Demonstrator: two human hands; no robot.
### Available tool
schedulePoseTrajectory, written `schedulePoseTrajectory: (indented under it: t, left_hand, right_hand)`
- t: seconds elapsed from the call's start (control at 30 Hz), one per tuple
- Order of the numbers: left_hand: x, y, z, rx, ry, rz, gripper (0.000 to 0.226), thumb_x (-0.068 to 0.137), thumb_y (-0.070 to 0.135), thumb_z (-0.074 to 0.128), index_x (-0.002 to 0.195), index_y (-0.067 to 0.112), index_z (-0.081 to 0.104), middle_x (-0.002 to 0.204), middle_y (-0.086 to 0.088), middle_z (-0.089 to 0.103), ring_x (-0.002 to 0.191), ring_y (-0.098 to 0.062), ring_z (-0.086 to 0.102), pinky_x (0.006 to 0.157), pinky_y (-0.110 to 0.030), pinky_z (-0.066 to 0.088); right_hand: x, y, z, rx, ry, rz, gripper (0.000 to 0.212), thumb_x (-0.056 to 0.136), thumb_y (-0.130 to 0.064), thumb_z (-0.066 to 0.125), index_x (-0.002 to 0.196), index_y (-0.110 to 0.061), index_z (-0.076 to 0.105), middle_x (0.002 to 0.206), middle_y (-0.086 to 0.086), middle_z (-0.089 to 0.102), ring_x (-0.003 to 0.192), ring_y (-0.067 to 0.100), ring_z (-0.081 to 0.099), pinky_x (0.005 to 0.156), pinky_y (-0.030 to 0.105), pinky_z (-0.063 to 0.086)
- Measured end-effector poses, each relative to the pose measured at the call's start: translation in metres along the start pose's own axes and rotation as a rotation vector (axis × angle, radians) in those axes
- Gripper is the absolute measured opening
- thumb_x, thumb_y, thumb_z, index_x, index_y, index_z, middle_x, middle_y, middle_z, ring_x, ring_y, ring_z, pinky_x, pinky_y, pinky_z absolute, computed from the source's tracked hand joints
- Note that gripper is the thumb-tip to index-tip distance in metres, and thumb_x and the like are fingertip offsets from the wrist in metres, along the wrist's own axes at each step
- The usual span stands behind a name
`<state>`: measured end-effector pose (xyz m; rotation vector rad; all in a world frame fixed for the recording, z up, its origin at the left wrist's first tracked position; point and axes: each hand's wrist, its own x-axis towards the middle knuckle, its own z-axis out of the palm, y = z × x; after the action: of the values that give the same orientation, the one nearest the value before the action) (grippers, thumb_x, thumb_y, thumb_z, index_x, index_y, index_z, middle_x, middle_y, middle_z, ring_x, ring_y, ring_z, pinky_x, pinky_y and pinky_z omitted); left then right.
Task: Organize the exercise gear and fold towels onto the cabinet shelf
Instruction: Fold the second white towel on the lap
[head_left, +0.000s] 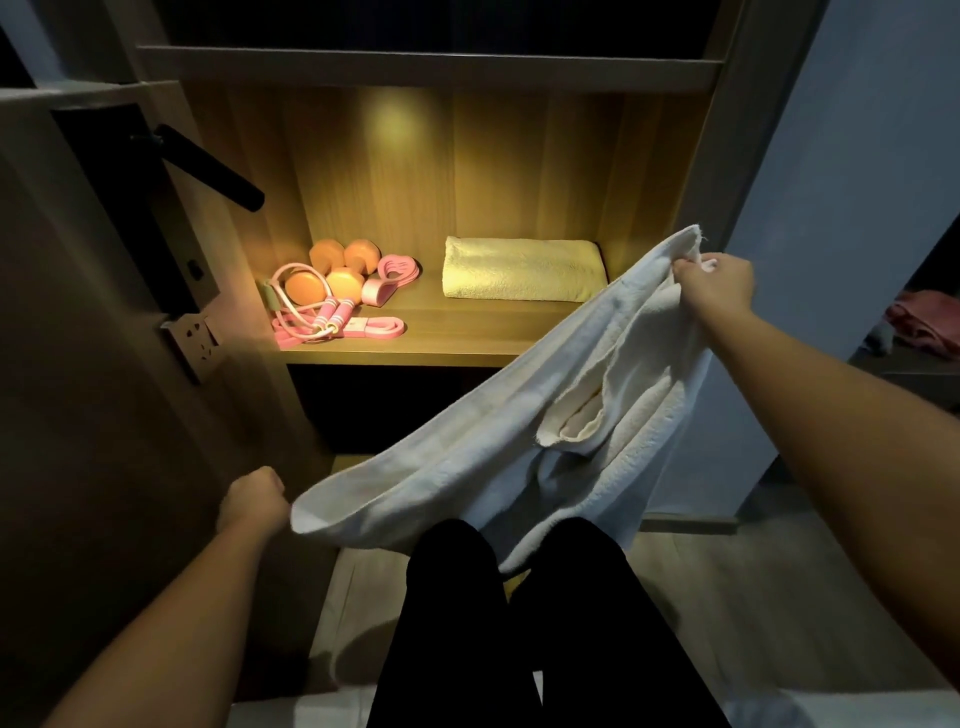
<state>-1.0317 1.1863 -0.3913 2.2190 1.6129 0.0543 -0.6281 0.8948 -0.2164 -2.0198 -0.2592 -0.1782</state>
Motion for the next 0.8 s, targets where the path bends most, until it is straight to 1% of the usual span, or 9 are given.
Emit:
schedulePoseTrajectory:
  t: [0.07, 0.17, 0.27, 0.4, 0.53, 0.63, 0.67, 0.73, 0.8]
  left_hand:
    - [-0.001, 0.007, -0.007, -0.058, -0.048, 0.023, 0.013, 0.093, 0.009, 0.055, 0.104, 0.017, 0.056, 0.109, -0.011, 0.056, 0.098, -0.028, 0.055, 0.085, -0.044, 0.05]
    - [-0.004, 0.03, -0.016, -0.156, -0.042, 0.157, 0.009, 0.094, 0.013, 0.056, 0.101, 0.019, 0.057, 0.101, -0.006, 0.057, 0.09, -0.023, 0.055, 0.083, -0.042, 0.05]
    - [-0.009, 0.07, -0.028, -0.254, -0.005, 0.284, 0.007, 0.094, 0.014, 0.057, 0.097, 0.019, 0.06, 0.099, -0.006, 0.061, 0.091, -0.022, 0.058, 0.085, -0.044, 0.052]
    - [-0.021, 0.132, -0.045, -0.366, -0.035, 0.414, 0.005, 0.093, 0.018, 0.059, 0.094, 0.019, 0.064, 0.095, -0.003, 0.066, 0.088, -0.021, 0.063, 0.085, -0.042, 0.055]
    - [-0.041, 0.19, -0.057, -0.525, -0.031, 0.63, 0.007, 0.092, 0.021, 0.061, 0.098, 0.017, 0.064, 0.095, 0.004, 0.066, 0.088, -0.013, 0.063, 0.078, -0.03, 0.052]
    - [-0.057, 0.224, -0.067, -0.681, -0.014, 0.783, 0.018, 0.093, 0.029, 0.061, 0.111, 0.023, 0.061, 0.104, 0.014, 0.062, 0.094, 0.006, 0.055, 0.072, -0.013, 0.041]
    - [-0.062, 0.233, -0.07, -0.722, -0.025, 0.818, 0.024, 0.094, 0.03, 0.06, 0.117, 0.023, 0.059, 0.108, 0.014, 0.062, 0.096, 0.008, 0.055, 0.072, -0.01, 0.04]
    - [-0.071, 0.248, -0.074, -0.761, -0.03, 0.865, 0.033, 0.095, 0.03, 0.06, 0.126, 0.019, 0.057, 0.114, 0.01, 0.061, 0.099, 0.004, 0.056, 0.075, -0.008, 0.039]
    - [-0.077, 0.259, -0.077, -0.759, -0.022, 0.893, 0.032, 0.095, 0.026, 0.06, 0.125, 0.014, 0.059, 0.114, 0.005, 0.063, 0.101, -0.004, 0.057, 0.079, -0.007, 0.04]
  right_hand:
    - [-0.01, -0.012, 0.006, 0.009, -0.07, -0.066, 0.014, 0.087, -0.029, 0.059, 0.089, -0.019, 0.069, 0.079, 0.001, 0.061, 0.079, 0.019, 0.055, 0.065, 0.027, 0.042]
    - [-0.03, -0.032, 0.019, -0.026, -0.178, -0.223, 0.017, 0.085, -0.021, 0.056, 0.073, -0.018, 0.067, 0.066, -0.001, 0.058, 0.068, 0.015, 0.054, 0.053, 0.024, 0.037]
    - [-0.046, -0.049, 0.032, -0.101, -0.25, -0.374, 0.021, 0.088, -0.014, 0.053, 0.082, -0.006, 0.072, 0.078, 0.013, 0.066, 0.073, 0.022, 0.056, 0.06, 0.031, 0.041]
    - [-0.057, -0.059, 0.04, -0.187, -0.303, -0.463, 0.021, 0.091, -0.014, 0.054, 0.085, -0.003, 0.071, 0.086, 0.019, 0.066, 0.077, 0.026, 0.056, 0.06, 0.032, 0.042]
    - [-0.063, -0.06, 0.037, -0.225, -0.326, -0.522, 0.023, 0.091, -0.015, 0.054, 0.085, -0.001, 0.07, 0.082, 0.02, 0.066, 0.079, 0.034, 0.06, 0.066, 0.045, 0.05]
    - [-0.065, -0.059, 0.031, -0.24, -0.342, -0.543, 0.023, 0.09, -0.013, 0.052, 0.081, 0.001, 0.068, 0.077, 0.02, 0.064, 0.077, 0.035, 0.058, 0.061, 0.042, 0.045]
    - [-0.067, -0.058, 0.03, -0.236, -0.344, -0.547, 0.023, 0.09, -0.012, 0.052, 0.081, 0.002, 0.068, 0.077, 0.021, 0.064, 0.077, 0.035, 0.057, 0.061, 0.041, 0.045]
    - [-0.07, -0.058, 0.027, -0.212, -0.36, -0.547, 0.023, 0.09, -0.011, 0.051, 0.083, 0.003, 0.068, 0.078, 0.022, 0.064, 0.077, 0.036, 0.057, 0.063, 0.045, 0.048]
    - [-0.074, -0.058, 0.026, -0.183, -0.385, -0.551, 0.022, 0.09, -0.011, 0.052, 0.084, 0.002, 0.069, 0.078, 0.02, 0.064, 0.077, 0.034, 0.058, 0.065, 0.046, 0.049]
